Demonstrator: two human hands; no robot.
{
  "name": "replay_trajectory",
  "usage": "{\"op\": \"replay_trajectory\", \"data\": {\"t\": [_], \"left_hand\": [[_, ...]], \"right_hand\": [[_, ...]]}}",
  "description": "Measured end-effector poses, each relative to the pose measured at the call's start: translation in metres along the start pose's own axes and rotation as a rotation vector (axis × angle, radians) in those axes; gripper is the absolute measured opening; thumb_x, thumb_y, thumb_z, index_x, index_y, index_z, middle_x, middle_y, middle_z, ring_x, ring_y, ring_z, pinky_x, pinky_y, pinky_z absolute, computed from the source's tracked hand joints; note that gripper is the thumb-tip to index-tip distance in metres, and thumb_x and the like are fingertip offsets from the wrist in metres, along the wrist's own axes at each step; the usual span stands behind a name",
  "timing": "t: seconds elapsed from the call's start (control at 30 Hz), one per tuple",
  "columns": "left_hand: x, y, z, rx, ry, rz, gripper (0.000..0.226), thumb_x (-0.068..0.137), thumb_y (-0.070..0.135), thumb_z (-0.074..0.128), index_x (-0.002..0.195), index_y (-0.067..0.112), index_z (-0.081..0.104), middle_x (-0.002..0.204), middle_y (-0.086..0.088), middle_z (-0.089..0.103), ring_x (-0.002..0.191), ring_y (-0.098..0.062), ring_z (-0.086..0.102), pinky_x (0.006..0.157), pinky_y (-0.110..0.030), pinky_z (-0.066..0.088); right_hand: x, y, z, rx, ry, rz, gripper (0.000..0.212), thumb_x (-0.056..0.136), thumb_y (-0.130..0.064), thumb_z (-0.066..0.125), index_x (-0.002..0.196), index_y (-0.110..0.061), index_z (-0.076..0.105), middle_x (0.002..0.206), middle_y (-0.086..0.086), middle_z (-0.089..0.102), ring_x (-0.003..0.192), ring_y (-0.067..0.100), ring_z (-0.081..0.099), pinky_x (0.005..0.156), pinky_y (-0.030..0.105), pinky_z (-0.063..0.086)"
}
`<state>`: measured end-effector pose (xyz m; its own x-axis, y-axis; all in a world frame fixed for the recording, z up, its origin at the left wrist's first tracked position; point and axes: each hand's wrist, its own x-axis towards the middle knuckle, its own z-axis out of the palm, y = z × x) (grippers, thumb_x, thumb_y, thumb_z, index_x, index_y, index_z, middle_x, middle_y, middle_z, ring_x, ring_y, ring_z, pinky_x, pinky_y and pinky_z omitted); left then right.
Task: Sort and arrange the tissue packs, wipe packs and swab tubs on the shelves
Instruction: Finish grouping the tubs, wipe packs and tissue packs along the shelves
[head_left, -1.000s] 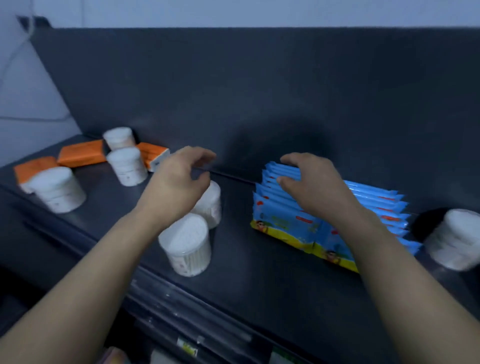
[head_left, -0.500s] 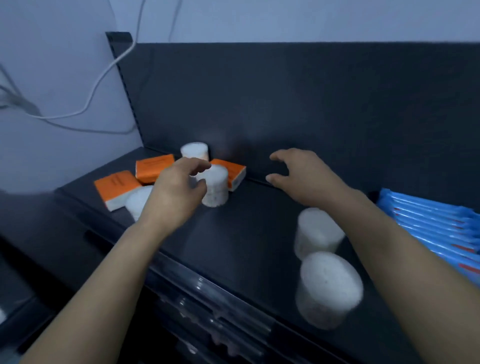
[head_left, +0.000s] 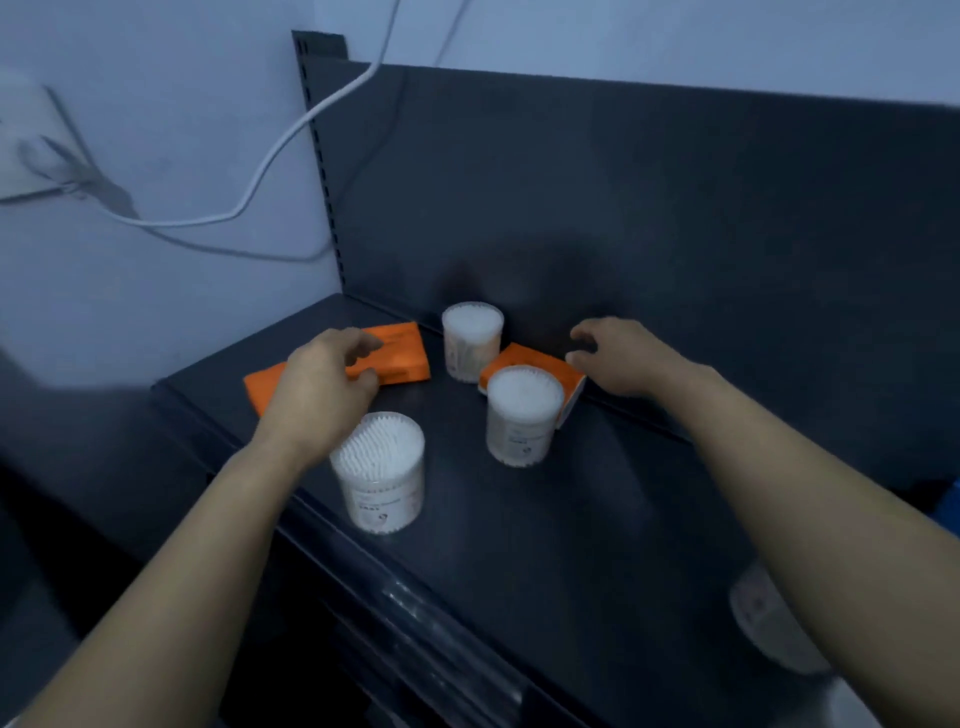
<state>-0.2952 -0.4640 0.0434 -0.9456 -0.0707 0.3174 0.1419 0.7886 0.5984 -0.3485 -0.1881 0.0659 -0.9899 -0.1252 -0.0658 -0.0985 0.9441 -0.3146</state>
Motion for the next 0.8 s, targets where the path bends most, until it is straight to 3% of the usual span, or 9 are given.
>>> {"op": "replay_trajectory", "data": {"t": [0.17, 0.3, 0.4, 0.5, 0.57, 0.63, 0.7, 0.8], "left_hand": [[0.019, -0.035, -0.001, 0.157, 0.018, -0.233, 0.034, 0.085, 0.010, 0.055, 0.119, 0.014, 0.059, 0.120, -0.009, 0.058, 0.109, -0.026, 0.053, 0.086, -0.033, 0.043], [0.029, -0.056, 0.003, 0.295, 0.019, -0.488, 0.044, 0.085, 0.024, 0.059, 0.124, 0.004, 0.052, 0.125, -0.023, 0.049, 0.112, -0.039, 0.050, 0.089, -0.040, 0.041], [0.034, -0.072, 0.012, 0.279, -0.087, -0.694, 0.072, 0.076, 0.049, 0.067, 0.127, 0.003, 0.046, 0.124, -0.021, 0.050, 0.109, -0.034, 0.054, 0.084, -0.039, 0.045], [0.042, -0.091, 0.024, 0.243, -0.190, -0.699, 0.070, 0.065, 0.065, 0.062, 0.109, 0.011, 0.059, 0.095, -0.006, 0.064, 0.086, -0.023, 0.062, 0.074, -0.033, 0.051], [0.044, -0.093, 0.028, 0.150, -0.141, -0.785, 0.068, 0.073, 0.067, 0.057, 0.097, 0.003, 0.059, 0.082, -0.012, 0.061, 0.074, -0.027, 0.059, 0.065, -0.033, 0.047], [0.046, -0.096, 0.031, 0.095, -0.063, -0.858, 0.081, 0.075, 0.070, 0.052, 0.106, -0.004, 0.054, 0.090, -0.020, 0.063, 0.078, -0.033, 0.060, 0.065, -0.035, 0.045], [0.047, -0.098, 0.034, 0.059, -0.041, -0.904, 0.086, 0.072, 0.065, 0.061, 0.118, -0.007, 0.047, 0.103, -0.023, 0.063, 0.087, -0.036, 0.061, 0.067, -0.036, 0.046], [0.053, -0.098, 0.037, -0.008, -0.031, -0.906, 0.077, 0.071, 0.049, 0.074, 0.117, -0.007, 0.050, 0.111, -0.021, 0.060, 0.098, -0.035, 0.059, 0.076, -0.039, 0.050]], "right_hand": [[0.043, 0.009, 0.021, 0.028, -0.118, -0.019, 0.043, 0.094, -0.029, 0.053, 0.130, -0.006, 0.052, 0.133, 0.013, 0.054, 0.120, 0.026, 0.052, 0.099, 0.031, 0.040], [0.069, 0.012, 0.029, -0.044, -0.189, -0.048, 0.026, 0.084, -0.032, 0.061, 0.089, -0.007, 0.068, 0.094, 0.010, 0.068, 0.089, 0.023, 0.063, 0.077, 0.032, 0.048], [0.080, 0.007, 0.029, -0.166, -0.229, -0.065, 0.024, 0.080, -0.033, 0.068, 0.068, -0.014, 0.057, 0.081, 0.006, 0.063, 0.082, 0.023, 0.062, 0.070, 0.030, 0.046], [0.084, 0.001, 0.028, -0.235, -0.256, -0.036, 0.033, 0.073, -0.041, 0.075, 0.071, -0.016, 0.054, 0.086, 0.007, 0.062, 0.083, 0.023, 0.062, 0.065, 0.029, 0.046], [0.084, -0.002, 0.028, -0.221, -0.307, 0.024, 0.039, 0.070, -0.044, 0.078, 0.071, -0.016, 0.051, 0.082, 0.005, 0.058, 0.077, 0.021, 0.061, 0.061, 0.027, 0.045], [0.082, -0.004, 0.031, -0.149, -0.367, 0.098, 0.045, 0.070, -0.047, 0.078, 0.083, -0.012, 0.052, 0.082, 0.004, 0.058, 0.072, 0.019, 0.062, 0.060, 0.027, 0.048], [0.080, -0.005, 0.034, -0.098, -0.387, 0.145, 0.056, 0.070, -0.048, 0.077, 0.102, -0.010, 0.052, 0.092, 0.006, 0.060, 0.075, 0.020, 0.062, 0.062, 0.028, 0.050], [0.074, -0.007, 0.038, -0.001, -0.356, 0.194, 0.075, 0.069, -0.046, 0.079, 0.124, -0.005, 0.049, 0.113, 0.009, 0.059, 0.087, 0.022, 0.059, 0.067, 0.030, 0.048]]}}
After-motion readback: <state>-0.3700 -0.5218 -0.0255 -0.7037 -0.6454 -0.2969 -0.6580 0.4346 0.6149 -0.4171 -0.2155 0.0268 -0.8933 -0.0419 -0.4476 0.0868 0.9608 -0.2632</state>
